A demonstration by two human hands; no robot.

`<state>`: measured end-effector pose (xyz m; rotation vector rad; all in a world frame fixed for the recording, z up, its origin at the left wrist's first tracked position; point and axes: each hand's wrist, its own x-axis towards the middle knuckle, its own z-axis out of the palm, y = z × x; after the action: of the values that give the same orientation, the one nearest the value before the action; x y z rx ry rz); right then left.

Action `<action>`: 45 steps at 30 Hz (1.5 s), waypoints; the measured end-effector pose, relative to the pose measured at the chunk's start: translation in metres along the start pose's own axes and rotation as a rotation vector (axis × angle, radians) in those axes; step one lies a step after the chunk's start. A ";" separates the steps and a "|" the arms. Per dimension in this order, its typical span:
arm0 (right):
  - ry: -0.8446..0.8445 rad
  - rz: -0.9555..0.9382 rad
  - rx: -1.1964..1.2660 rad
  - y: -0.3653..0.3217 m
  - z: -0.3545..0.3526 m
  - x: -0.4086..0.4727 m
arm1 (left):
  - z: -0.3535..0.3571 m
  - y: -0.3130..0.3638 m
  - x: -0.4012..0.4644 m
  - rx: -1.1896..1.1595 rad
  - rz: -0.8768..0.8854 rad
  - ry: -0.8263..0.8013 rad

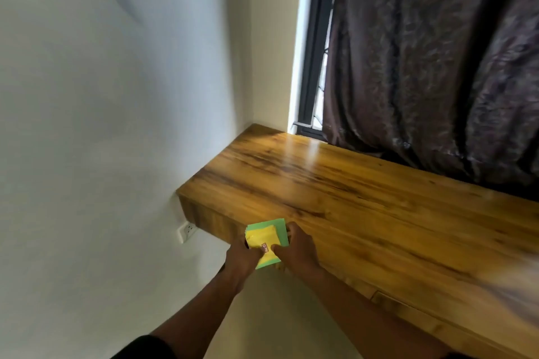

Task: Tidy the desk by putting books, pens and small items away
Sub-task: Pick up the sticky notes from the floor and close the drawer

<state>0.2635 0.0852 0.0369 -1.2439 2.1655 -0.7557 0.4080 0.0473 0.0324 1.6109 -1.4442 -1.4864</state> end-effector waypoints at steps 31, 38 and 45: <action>0.292 0.104 0.120 0.044 0.027 0.111 | 0.068 0.023 0.136 0.354 0.409 0.046; 0.307 0.091 0.090 0.042 0.041 0.109 | 0.069 0.020 0.141 0.354 0.428 0.026; 0.336 0.137 0.069 0.036 0.045 0.115 | 0.058 0.023 0.157 0.440 0.460 -0.056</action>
<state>0.2224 -0.0102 -0.0391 -0.9765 2.4373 -1.0322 0.3202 -0.0865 -0.0228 1.3340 -2.1106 -1.0032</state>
